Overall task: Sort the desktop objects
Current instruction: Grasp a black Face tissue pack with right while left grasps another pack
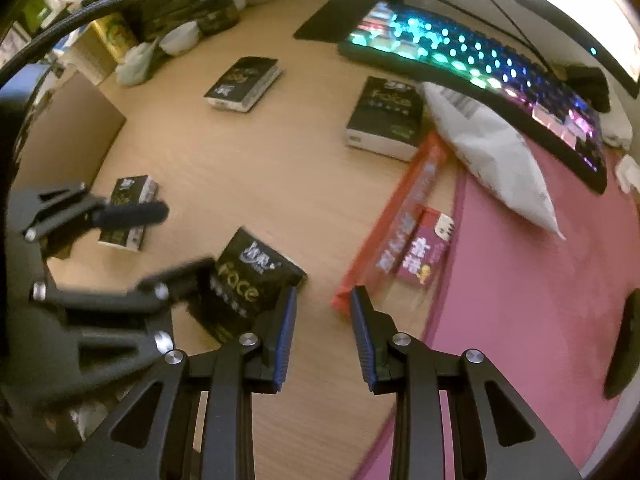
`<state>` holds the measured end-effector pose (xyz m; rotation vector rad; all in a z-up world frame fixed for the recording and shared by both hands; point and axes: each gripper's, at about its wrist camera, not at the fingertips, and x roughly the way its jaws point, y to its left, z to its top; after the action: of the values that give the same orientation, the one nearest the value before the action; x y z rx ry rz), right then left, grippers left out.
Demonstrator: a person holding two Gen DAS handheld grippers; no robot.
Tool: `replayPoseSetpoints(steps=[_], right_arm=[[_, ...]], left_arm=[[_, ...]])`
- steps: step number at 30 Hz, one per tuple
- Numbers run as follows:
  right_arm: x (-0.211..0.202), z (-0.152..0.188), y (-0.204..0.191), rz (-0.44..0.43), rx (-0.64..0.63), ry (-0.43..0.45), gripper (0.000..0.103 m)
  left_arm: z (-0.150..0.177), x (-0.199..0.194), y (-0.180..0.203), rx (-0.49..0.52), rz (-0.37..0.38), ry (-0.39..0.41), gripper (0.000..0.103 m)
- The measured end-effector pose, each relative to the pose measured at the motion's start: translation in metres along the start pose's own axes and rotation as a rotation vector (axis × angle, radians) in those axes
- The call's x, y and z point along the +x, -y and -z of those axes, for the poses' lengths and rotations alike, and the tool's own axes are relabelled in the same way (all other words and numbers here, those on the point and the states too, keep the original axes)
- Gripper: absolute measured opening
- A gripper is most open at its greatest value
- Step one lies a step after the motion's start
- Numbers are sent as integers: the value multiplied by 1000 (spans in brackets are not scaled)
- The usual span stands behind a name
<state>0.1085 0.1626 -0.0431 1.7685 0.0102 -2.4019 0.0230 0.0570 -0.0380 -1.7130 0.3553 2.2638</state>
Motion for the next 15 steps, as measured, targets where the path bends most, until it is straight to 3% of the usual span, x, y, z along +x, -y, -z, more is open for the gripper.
replayPoseSetpoints(steps=[3,7,15], right_arm=[[-5,-6,2,-53,26,28,30],[-12,-9,-6,-104,32,55,30],[13,-9,-31,-140,23,7,41]], left_arm=[[5,-8,-14,-55,46,5,59],[17,-28,-51,-172,20,50,59],[40,-18,-102,-305,29,35,62]])
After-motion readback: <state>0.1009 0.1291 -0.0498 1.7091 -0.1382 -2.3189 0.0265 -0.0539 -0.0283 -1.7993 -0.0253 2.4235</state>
